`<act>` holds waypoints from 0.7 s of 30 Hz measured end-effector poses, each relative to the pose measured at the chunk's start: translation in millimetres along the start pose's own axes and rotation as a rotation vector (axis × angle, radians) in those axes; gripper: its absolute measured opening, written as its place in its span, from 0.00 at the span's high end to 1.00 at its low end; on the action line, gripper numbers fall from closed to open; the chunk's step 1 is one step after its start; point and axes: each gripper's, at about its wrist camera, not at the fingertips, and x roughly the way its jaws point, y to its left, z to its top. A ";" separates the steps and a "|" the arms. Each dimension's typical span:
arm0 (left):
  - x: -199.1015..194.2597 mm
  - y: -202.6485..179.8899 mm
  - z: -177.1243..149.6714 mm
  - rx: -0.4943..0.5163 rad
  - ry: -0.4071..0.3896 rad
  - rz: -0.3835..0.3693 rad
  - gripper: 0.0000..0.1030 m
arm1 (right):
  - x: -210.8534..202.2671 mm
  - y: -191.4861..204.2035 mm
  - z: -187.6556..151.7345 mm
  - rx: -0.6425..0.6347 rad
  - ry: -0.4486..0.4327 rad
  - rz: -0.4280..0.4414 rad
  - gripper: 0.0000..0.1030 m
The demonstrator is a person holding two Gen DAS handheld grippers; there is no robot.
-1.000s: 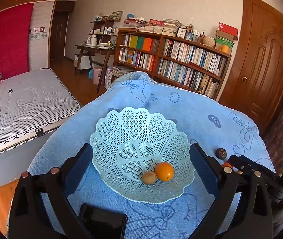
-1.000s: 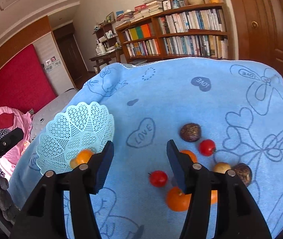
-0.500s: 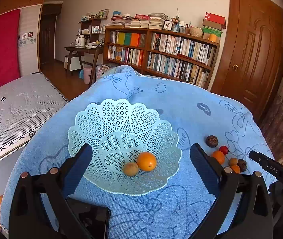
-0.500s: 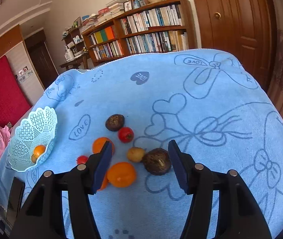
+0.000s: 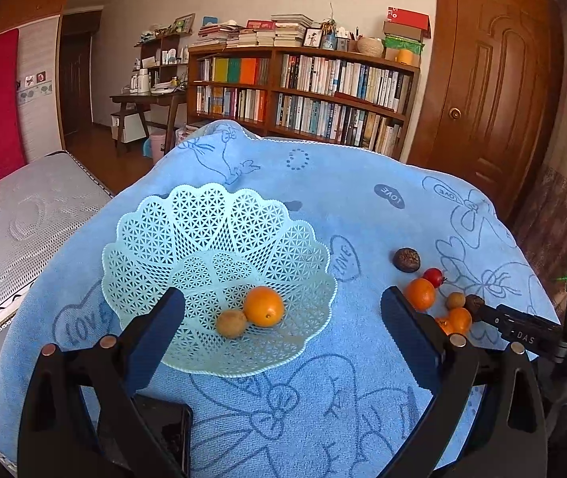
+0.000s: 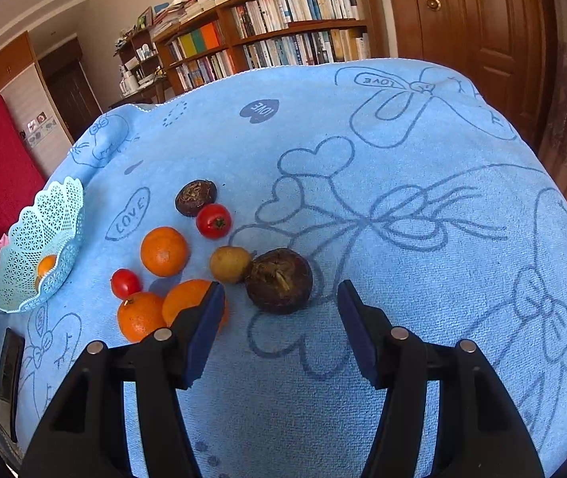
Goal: Organize fruits
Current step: 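Move the right tool to a dark brown round fruit and grasp it, then grasp a tangerine with the left tool while the right tool holds the dark fruit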
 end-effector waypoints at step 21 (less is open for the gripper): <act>17.8 -18.4 -11.4 0.043 0.064 -0.018 0.03 | 22.0 3.7 8.1 -0.068 0.061 -0.001 0.61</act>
